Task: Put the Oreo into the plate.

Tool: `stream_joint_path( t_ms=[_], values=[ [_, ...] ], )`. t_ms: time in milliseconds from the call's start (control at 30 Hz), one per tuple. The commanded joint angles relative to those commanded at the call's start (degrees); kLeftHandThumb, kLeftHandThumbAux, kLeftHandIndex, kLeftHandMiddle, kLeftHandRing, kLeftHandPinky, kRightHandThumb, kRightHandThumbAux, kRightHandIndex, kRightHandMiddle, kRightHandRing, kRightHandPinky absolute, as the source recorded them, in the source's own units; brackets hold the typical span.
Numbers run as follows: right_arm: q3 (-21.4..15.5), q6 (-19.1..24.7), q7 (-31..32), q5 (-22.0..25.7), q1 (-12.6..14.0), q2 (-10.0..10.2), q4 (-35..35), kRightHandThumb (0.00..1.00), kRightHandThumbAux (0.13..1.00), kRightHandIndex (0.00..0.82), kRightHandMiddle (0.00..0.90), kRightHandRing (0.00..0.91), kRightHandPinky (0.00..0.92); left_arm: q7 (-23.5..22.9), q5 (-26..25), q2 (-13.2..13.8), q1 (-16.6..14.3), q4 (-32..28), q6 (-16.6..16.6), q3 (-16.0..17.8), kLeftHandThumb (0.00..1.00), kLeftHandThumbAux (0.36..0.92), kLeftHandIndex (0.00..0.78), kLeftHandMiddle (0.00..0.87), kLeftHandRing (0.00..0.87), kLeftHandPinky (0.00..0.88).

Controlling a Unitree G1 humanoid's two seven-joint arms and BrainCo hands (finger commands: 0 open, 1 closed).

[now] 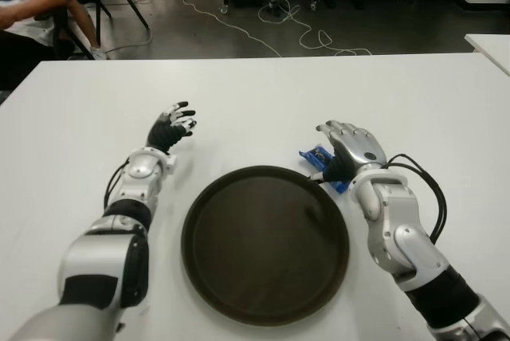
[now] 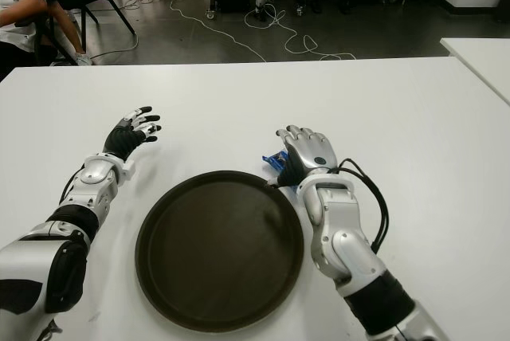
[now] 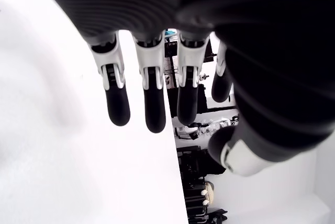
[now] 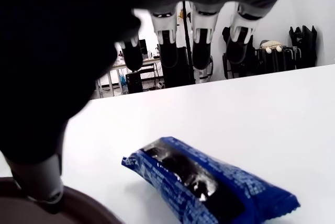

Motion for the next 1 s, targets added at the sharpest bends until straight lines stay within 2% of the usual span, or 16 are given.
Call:
stream_joint_path(
  t_ms=[300, 500, 700, 1000],
  values=[
    [-0.02, 0.46, -0.19, -0.58, 0.5, 0.17, 0.78, 0.0, 0.69, 0.069, 0.093, 0.087, 0.071, -0.14, -0.07, 0.08, 0.06, -0.11, 0.08, 0.08, 0.12, 0.68, 0.15, 0.227, 0.232, 0.241],
    [-0.36, 0.06, -1.31, 0.04, 1.05, 0.44, 2.02, 0.0, 0.705, 0.077, 0.092, 0.09, 0.072, 0.05, -0.11, 0.04, 0.07, -0.12, 0.14, 0.13, 0.124, 0.689, 0.144, 0.221, 0.228, 0.237],
    [-0.63, 0.08, -1.56, 0.44, 1.01, 0.67, 2.99, 0.0, 0.708, 0.076, 0.084, 0.084, 0.066, 0.27, 0.19, 0.12, 0.11, -0.1, 0.07, -0.11, 0.111, 0.671, 0.138, 0.219, 0.227, 0.232],
    [-0.87, 0.37, -1.25, 0.4, 0.8, 0.74, 3.65, 0.0, 0.699, 0.066, 0.079, 0.074, 0.051, 0.12, 0.32, 0.25, 0.1, -0.07, 0.12, -0.29, 0.107, 0.674, 0.145, 0.223, 0.228, 0.233]
  ],
)
